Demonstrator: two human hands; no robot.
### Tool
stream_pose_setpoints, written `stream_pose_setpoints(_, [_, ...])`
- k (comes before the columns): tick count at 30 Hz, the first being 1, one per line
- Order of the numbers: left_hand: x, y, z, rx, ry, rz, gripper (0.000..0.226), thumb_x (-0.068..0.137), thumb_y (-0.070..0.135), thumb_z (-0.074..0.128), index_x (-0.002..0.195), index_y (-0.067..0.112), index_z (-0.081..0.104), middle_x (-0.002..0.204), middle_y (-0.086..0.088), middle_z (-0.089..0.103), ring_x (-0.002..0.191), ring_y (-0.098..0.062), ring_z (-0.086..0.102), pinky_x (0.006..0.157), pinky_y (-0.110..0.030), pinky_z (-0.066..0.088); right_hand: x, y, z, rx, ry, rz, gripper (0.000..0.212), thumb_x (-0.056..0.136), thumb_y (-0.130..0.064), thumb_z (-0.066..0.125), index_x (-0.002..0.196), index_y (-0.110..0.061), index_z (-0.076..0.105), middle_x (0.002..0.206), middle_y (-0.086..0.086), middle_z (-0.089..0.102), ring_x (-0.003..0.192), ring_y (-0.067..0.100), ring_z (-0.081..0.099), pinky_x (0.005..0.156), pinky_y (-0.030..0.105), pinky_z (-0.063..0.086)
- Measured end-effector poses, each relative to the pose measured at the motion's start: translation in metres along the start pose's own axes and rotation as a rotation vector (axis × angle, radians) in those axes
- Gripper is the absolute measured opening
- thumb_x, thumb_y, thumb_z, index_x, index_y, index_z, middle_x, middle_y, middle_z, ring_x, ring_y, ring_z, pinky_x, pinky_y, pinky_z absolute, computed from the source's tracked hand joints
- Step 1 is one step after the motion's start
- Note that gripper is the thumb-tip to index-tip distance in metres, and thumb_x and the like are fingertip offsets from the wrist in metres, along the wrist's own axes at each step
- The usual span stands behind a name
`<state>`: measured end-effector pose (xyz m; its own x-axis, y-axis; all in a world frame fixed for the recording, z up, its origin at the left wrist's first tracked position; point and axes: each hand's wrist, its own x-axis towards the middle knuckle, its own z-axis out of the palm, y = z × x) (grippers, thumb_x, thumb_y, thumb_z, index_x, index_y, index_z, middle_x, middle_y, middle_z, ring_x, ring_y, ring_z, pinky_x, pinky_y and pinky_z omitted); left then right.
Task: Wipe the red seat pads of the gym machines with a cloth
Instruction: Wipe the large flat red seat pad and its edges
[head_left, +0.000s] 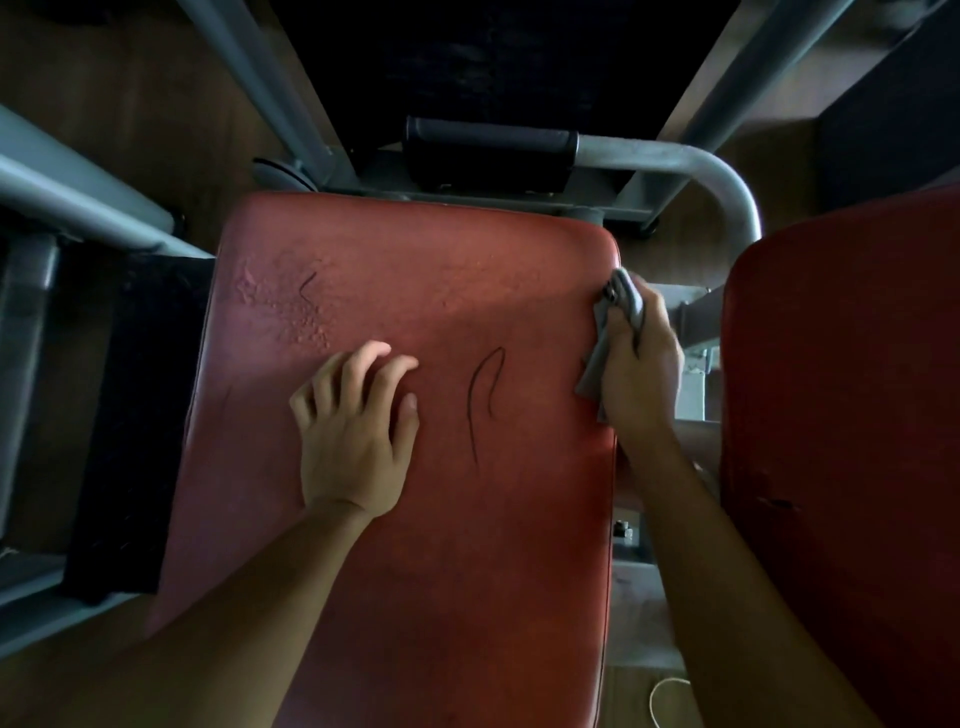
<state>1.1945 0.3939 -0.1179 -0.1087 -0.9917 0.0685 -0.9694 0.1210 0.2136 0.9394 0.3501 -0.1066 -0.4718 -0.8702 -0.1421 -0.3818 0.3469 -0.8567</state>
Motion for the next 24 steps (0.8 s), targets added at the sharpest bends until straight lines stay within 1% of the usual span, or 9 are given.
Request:
stream_pose_setpoints(3, [0.001, -0.001, 0.001, 0.005, 0.006, 0.007, 0.033, 0.095, 0.033, 0.053, 0.127, 0.027, 0.059, 0.141, 0.003, 0.048, 0.128, -0.028, 0.041, 0.101, -0.049, 0.030, 0.033, -0.006, 0.011, 0.001, 0.031, 0.018, 0.035, 0.093, -0.041, 0.048, 0.127, -0.047, 0.056, 0.111, -0.001, 0.069, 0.098, 0.025, 0.069, 0.089, 0.050, 0.056])
stream_pose_setpoints(7, [-0.001, -0.002, 0.001, 0.002, 0.020, 0.019, 0.033, 0.095, 0.033, 0.053, 0.127, 0.026, 0.059, 0.140, 0.002, 0.049, 0.128, -0.029, 0.041, 0.100, -0.049, 0.029, 0.006, -0.001, 0.002, 0.010, 0.023, 0.030, 0.034, 0.097, -0.036, 0.049, 0.129, -0.044, 0.057, 0.114, -0.006, 0.071, 0.103, 0.017, 0.069, 0.094, 0.046, 0.054])
stream_pose_setpoints(9, [0.000, -0.002, 0.001, 0.003, 0.024, 0.019, 0.032, 0.096, 0.032, 0.053, 0.127, 0.027, 0.059, 0.140, 0.002, 0.049, 0.128, -0.029, 0.042, 0.100, -0.049, 0.030, -0.019, 0.006, -0.008, 0.034, -0.008, 0.021, 0.035, 0.101, -0.029, 0.049, 0.134, -0.037, 0.058, 0.119, -0.009, 0.069, 0.107, 0.008, 0.066, 0.097, 0.040, 0.053])
stream_pose_setpoints(11, [0.000, -0.002, 0.000, -0.005, 0.024, 0.016, 0.031, 0.097, 0.031, 0.055, 0.127, 0.028, 0.058, 0.140, 0.002, 0.049, 0.129, -0.028, 0.041, 0.100, -0.049, 0.030, -0.036, 0.010, -0.011, 0.025, -0.002, -0.025, 0.037, 0.102, -0.020, 0.049, 0.138, -0.026, 0.058, 0.129, -0.009, 0.063, 0.117, 0.001, 0.058, 0.104, 0.034, 0.047])
stream_pose_setpoints(13, [-0.001, -0.002, 0.000, -0.014, 0.023, 0.016, 0.031, 0.097, 0.030, 0.057, 0.127, 0.028, 0.058, 0.140, 0.002, 0.049, 0.129, -0.027, 0.041, 0.101, -0.048, 0.030, -0.048, 0.011, -0.011, 0.012, 0.008, -0.109, 0.038, 0.102, -0.019, 0.048, 0.140, -0.018, 0.056, 0.137, -0.005, 0.058, 0.129, 0.006, 0.052, 0.110, 0.040, 0.043])
stream_pose_setpoints(17, [0.000, -0.003, 0.000, -0.021, 0.029, 0.021, 0.030, 0.097, 0.030, 0.056, 0.127, 0.028, 0.058, 0.140, 0.003, 0.049, 0.129, -0.027, 0.042, 0.101, -0.048, 0.030, -0.080, 0.012, -0.008, -0.238, -0.081, -0.343, 0.040, 0.103, -0.025, 0.049, 0.141, -0.015, 0.056, 0.150, 0.002, 0.050, 0.145, 0.022, 0.037, 0.120, 0.048, 0.028])
stream_pose_setpoints(20, [-0.001, -0.003, -0.001, -0.026, 0.045, 0.035, 0.029, 0.098, 0.029, 0.055, 0.126, 0.029, 0.058, 0.140, 0.004, 0.049, 0.129, -0.026, 0.042, 0.100, -0.047, 0.030, -0.108, 0.014, 0.005, -0.449, -0.192, -0.477, 0.043, 0.101, -0.030, 0.053, 0.142, -0.022, 0.056, 0.154, 0.001, 0.046, 0.151, 0.023, 0.028, 0.122, 0.051, 0.021])
stream_pose_setpoints(22, [-0.002, -0.005, -0.001, -0.038, 0.064, 0.042, 0.028, 0.098, 0.028, 0.055, 0.126, 0.029, 0.058, 0.139, 0.005, 0.050, 0.128, -0.025, 0.043, 0.099, -0.046, 0.031, -0.118, 0.013, 0.010, -0.557, -0.246, -0.551, 0.050, 0.098, -0.043, 0.051, 0.145, -0.027, 0.052, 0.159, 0.001, 0.038, 0.153, 0.021, 0.021, 0.124, 0.043, 0.011])
stream_pose_setpoints(24, [-0.002, -0.006, 0.000, -0.052, 0.080, 0.051, 0.027, 0.098, 0.028, 0.055, 0.125, 0.030, 0.059, 0.138, 0.006, 0.050, 0.128, -0.025, 0.044, 0.100, -0.045, 0.031, -0.116, 0.010, 0.006, -0.592, -0.269, -0.566, 0.056, 0.095, -0.052, 0.049, 0.147, -0.031, 0.049, 0.163, 0.001, 0.029, 0.153, 0.016, 0.014, 0.122, 0.033, -0.001])
